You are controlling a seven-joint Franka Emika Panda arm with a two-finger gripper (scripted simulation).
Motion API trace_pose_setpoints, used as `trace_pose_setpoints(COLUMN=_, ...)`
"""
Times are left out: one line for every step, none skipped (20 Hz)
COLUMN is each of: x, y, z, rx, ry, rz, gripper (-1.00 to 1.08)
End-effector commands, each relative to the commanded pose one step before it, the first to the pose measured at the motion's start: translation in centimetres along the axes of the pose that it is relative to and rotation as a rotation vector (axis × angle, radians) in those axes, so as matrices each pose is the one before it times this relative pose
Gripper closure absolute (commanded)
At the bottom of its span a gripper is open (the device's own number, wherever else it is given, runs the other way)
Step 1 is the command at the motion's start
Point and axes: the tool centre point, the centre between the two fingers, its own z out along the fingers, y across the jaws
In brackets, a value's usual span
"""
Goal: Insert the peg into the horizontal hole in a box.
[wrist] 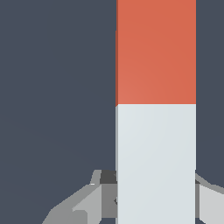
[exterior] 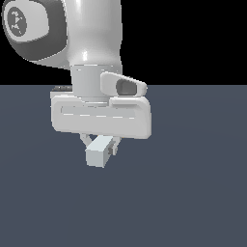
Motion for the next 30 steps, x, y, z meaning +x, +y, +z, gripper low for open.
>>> trace_pose_setpoints(x=2.281, y=-0.344, z=-0.645, rx=-0.00184, ry=-0.00041, rz=-0.01439, gripper=1.08)
trace_pose_setpoints(x=0.741, y=-0.111, z=-0.175, rx=0.0, ry=-0.00001, rz=-0.00512, gripper=1.08)
trace_pose_setpoints(x=0.651, y=-0.096, z=-0.154, rx=0.0, ry=-0.00001, rz=-0.00448, gripper=1.08)
trace_pose_setpoints(x=0.56, y=-0.081, z=-0.133, rx=0.0, ry=-0.00001, rz=-0.00384, gripper=1.08)
trace_pose_setpoints(x=0.471, y=-0.066, z=-0.111, rx=0.0, ry=0.0, rz=-0.00324, gripper=1.08)
trace_pose_setpoints(x=0.379, y=-0.049, z=-0.09, rx=0.00001, ry=0.00001, rz=-0.00258, gripper=1.08)
trace_pose_setpoints(x=0.288, y=-0.032, z=-0.068, rx=0.00001, ry=0.00003, rz=-0.00195, gripper=1.08)
trace_pose_setpoints(x=0.2, y=-0.015, z=-0.046, rx=0.00002, ry=0.00005, rz=-0.00138, gripper=1.08)
trace_pose_setpoints(x=0.105, y=0.003, z=-0.024, rx=0.00002, ry=0.00008, rz=-0.00069, gripper=1.08)
trace_pose_setpoints(x=0.01, y=0.02, z=-0.002, rx=0.0, ry=0.0, rz=0.0, gripper=1.08)
trace_pose_setpoints(x=-0.084, y=0.038, z=0.021, rx=0.00006, ry=0.00022, rz=0.00065, gripper=1.08)
trace_pose_setpoints(x=-0.156, y=0.049, z=0.039, rx=0.00003, ry=0.00011, rz=0.00109, gripper=1.08)
trace_pose_setpoints(x=-0.12, y=0.033, z=0.029, rx=0.00002, ry=0.00007, rz=0.00084, gripper=1.08)
trace_pose_setpoints(x=-0.026, y=0.009, z=0.01, rx=0.0, ry=0.0, rz=0.0, gripper=1.08)
trace_pose_setpoints(x=0.0, y=0.0, z=0.0, rx=0.0, ry=0.0, rz=0.0, gripper=1.08)
trace_pose_setpoints(x=0.0, y=0.0, z=0.0, rx=0.0, ry=0.0, rz=0.0, gripper=1.08)
trace_pose_setpoints(x=0.0, y=0.0, z=0.0, rx=0.0, ry=0.0, rz=0.0, gripper=1.08)
trace_pose_setpoints(x=-0.037, y=-0.072, z=0.097, rx=0.00216, ry=-0.00053, rz=0.00055, gripper=1.08)
trace_pose_setpoints(x=0.018, y=0.079, z=-0.102, rx=-0.00166, ry=0.00068, rz=-0.00173, gripper=1.08)
trace_pose_setpoints(x=0.016, y=0.08, z=-0.097, rx=-0.00158, ry=0.00065, rz=-0.00168, gripper=1.08)
trace_pose_setpoints(x=0.0, y=0.0, z=0.0, rx=0.0, ry=0.0, rz=0.0, gripper=1.08)
trace_pose_setpoints(x=0.0, y=0.0, z=0.0, rx=0.0, ry=0.0, rz=0.0, gripper=1.08)
trace_pose_setpoints(x=0.0, y=0.0, z=0.0, rx=0.0, ry=0.0, rz=0.0, gripper=1.08)
trace_pose_setpoints(x=-0.019, y=-0.079, z=0.107, rx=0.00219, ry=-0.00054, rz=0.00041, gripper=1.08)
trace_pose_setpoints(x=0.038, y=-0.003, z=0.0, rx=0.0, ry=0.0, rz=0.0, gripper=1.08)
trace_pose_setpoints(x=0.114, y=-0.008, z=0.0, rx=0.0, ry=0.0, rz=0.0, gripper=1.08)
trace_pose_setpoints(x=0.192, y=-0.012, z=0.0, rx=0.0, ry=0.0, rz=0.0, gripper=1.08)
trace_pose_setpoints(x=0.269, y=-0.015, z=0.001, rx=0.0, ry=0.0, rz=0.0, gripper=1.08)
trace_pose_setpoints(x=0.347, y=-0.015, z=0.001, rx=0.0, ry=0.0, rz=0.0, gripper=1.08)
trace_pose_setpoints(x=0.426, y=-0.015, z=0.001, rx=0.0, ry=0.0, rz=0.0, gripper=1.08)
